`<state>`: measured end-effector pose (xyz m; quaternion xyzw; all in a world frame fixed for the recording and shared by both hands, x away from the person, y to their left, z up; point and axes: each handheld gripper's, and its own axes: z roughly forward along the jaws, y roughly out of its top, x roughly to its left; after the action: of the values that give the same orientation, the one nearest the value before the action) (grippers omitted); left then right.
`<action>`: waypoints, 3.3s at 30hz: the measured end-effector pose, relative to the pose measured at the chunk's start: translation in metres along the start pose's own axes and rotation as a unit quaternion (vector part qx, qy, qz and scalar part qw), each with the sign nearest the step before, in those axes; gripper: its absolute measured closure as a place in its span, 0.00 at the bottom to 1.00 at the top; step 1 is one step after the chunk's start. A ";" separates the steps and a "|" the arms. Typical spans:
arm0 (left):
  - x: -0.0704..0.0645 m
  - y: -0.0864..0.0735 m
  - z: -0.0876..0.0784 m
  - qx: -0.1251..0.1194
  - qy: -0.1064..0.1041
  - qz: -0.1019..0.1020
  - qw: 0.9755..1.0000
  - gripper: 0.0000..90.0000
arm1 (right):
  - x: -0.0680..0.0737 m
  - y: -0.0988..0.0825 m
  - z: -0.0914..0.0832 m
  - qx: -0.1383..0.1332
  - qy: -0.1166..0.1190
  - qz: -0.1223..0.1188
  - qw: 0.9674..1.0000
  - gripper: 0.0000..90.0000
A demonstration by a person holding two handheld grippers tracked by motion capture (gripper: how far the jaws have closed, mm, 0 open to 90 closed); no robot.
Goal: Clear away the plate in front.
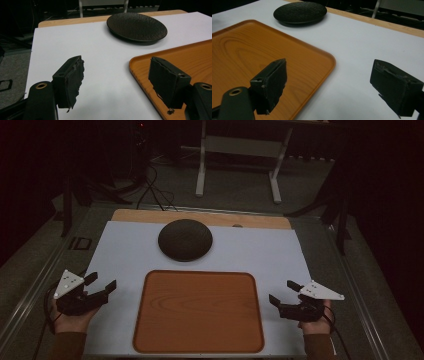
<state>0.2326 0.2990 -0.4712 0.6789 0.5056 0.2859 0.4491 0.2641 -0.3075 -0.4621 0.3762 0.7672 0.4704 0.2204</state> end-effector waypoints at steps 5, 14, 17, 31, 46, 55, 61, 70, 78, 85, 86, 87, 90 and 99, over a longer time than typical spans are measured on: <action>-0.001 0.001 0.002 0.000 -0.002 0.002 1.000 0.32 | -0.003 -0.001 -0.002 -0.005 -0.003 0.004 1.000 0.15; 0.001 0.004 0.003 -0.007 -0.008 -0.020 1.000 0.31 | -0.002 -0.002 0.001 0.001 -0.004 0.003 1.000 0.15; -0.002 0.006 0.005 -0.006 -0.011 -0.021 1.000 0.31 | -0.003 -0.002 0.000 -0.002 -0.006 0.005 1.000 0.15; -0.021 0.044 0.046 -0.010 -0.030 0.000 0.999 0.31 | -0.003 -0.002 -0.002 -0.005 -0.011 0.007 1.000 0.15; -0.026 0.077 0.110 0.011 -0.044 0.000 0.999 0.33 | -0.004 -0.002 -0.003 -0.006 -0.011 0.008 1.000 0.15; -0.020 0.088 0.146 0.036 -0.041 -0.009 0.998 0.36 | -0.004 -0.002 -0.003 -0.004 -0.010 0.010 1.000 0.15; -0.017 0.093 0.166 0.042 -0.039 -0.028 0.998 0.38 | -0.006 -0.003 -0.003 -0.005 -0.009 0.012 1.000 0.15; -0.020 0.091 0.193 0.064 -0.019 -0.037 0.997 0.35 | -0.007 -0.004 -0.005 -0.009 -0.009 0.018 1.000 0.15; -0.017 0.080 0.217 0.091 -0.014 -0.059 0.994 0.35 | -0.007 -0.003 -0.004 -0.007 -0.008 0.016 1.000 0.15; -0.010 0.073 0.233 0.107 -0.017 -0.090 0.990 0.39 | -0.008 -0.003 -0.004 -0.007 -0.006 0.018 1.000 0.15; -0.006 0.071 0.237 0.116 -0.017 -0.098 0.988 0.40 | -0.008 -0.003 -0.004 -0.007 -0.006 0.018 1.000 0.15; -0.006 0.071 0.237 0.116 -0.017 -0.098 0.988 0.41 | -0.008 -0.003 -0.004 -0.007 -0.006 0.018 1.000 0.15; -0.004 0.070 0.244 0.130 -0.025 -0.107 0.985 0.42 | -0.009 -0.004 -0.004 -0.008 -0.006 0.020 1.000 0.15; -0.005 0.070 0.257 0.157 -0.032 -0.125 0.979 0.44 | -0.010 -0.004 -0.004 -0.007 -0.006 0.021 1.000 0.15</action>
<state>0.4773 0.2056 -0.5190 0.6813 0.6105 0.1228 0.3847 0.2663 -0.3185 -0.4638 0.3933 0.7547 0.4778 0.2180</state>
